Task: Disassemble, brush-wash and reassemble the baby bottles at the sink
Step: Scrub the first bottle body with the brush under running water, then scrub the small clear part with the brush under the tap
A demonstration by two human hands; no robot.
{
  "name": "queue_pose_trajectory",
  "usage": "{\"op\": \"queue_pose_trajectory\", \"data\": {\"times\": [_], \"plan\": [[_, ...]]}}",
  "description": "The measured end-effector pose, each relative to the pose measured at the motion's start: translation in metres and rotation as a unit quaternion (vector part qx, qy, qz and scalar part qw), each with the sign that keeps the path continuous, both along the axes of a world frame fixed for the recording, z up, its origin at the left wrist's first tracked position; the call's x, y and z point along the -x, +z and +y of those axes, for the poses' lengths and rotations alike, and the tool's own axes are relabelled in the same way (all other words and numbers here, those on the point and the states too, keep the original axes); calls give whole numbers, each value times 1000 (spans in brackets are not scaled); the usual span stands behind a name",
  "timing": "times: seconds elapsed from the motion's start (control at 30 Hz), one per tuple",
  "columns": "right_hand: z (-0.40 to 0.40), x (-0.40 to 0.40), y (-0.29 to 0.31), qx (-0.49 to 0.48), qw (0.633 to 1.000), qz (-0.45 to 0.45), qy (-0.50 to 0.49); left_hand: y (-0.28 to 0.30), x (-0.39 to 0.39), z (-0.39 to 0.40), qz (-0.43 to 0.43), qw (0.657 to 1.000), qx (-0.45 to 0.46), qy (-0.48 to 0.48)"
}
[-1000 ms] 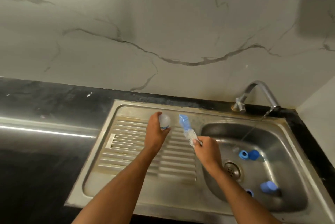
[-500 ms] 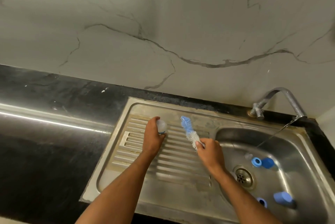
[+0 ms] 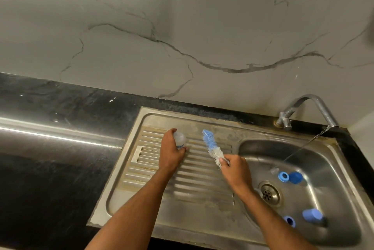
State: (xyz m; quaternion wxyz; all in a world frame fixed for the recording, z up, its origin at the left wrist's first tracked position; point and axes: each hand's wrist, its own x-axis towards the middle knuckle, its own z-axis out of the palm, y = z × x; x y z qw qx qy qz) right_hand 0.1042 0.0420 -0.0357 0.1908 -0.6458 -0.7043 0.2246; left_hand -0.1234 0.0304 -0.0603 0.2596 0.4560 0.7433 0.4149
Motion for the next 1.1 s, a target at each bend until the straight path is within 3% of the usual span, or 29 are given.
{"op": "queue_pose_trajectory", "data": {"times": [0.57,0.93,1.1], "plan": [[-4,-35,21,-12,999,38,6,48,-38,11,74,994,-85,15],[-16,-161,22,13,993,37,-111,33,-191,39,40,991,-43,-120],[-21,-230,16,31,983,15,-180,9,-267,51,83,977,-9,-195]]}}
